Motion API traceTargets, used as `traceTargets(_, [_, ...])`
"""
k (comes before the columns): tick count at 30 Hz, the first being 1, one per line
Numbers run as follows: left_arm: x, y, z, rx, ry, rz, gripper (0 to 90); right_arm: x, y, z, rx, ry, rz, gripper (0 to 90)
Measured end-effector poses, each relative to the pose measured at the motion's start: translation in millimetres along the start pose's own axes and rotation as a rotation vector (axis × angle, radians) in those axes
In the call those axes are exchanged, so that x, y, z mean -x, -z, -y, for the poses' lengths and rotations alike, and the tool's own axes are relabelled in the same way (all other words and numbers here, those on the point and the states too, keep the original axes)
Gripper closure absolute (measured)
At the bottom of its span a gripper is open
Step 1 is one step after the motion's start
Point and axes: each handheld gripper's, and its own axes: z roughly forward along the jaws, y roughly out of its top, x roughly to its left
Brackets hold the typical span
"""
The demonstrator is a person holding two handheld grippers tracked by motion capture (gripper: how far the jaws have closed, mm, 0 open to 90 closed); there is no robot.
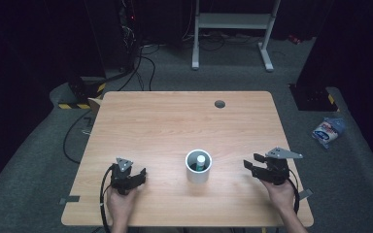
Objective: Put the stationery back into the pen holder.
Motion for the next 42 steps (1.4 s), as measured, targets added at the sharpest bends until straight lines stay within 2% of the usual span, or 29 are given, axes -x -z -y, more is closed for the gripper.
traceTargets(12, [-0.1,0.1,0.0,-0.001,-0.001,0.001,27.4,-0.1,-9.1,18.0,-0.053,-0.011,0.023,44.2])
traceTargets(21, [0.0,0.0,0.0,-0.001,-0.001,0.001,27.4,-5.0,-18.4,30.9,-0.104,0.011,0.040,43.5])
traceTargets(29, [0.0,0.1,0.0,-0.001,-0.001,0.001,27.4,-12.5,-25.3,41.1,-0.136,0.054,0.053,43.3])
traceTargets(30, [-0.1,0.1,0.0,-0.001,-0.001,0.001,27.4,-13.5,-25.9,42.3,-0.144,0.046,0.052,43.1])
traceTargets(35, [-0.1,0.1,0.0,-0.001,-0.001,0.001,27.5,-17.3,-26.5,45.4,-0.137,0.080,0.072,41.9])
traceTargets(36, [-0.1,0.1,0.0,-0.001,-0.001,0.001,27.4,-17.9,-27.1,46.1,-0.131,0.104,0.078,41.4])
traceTargets(42, [0.0,0.1,0.0,-0.001,-0.001,0.001,27.4,-19.3,-26.9,47.6,-0.128,0.104,0.075,37.8])
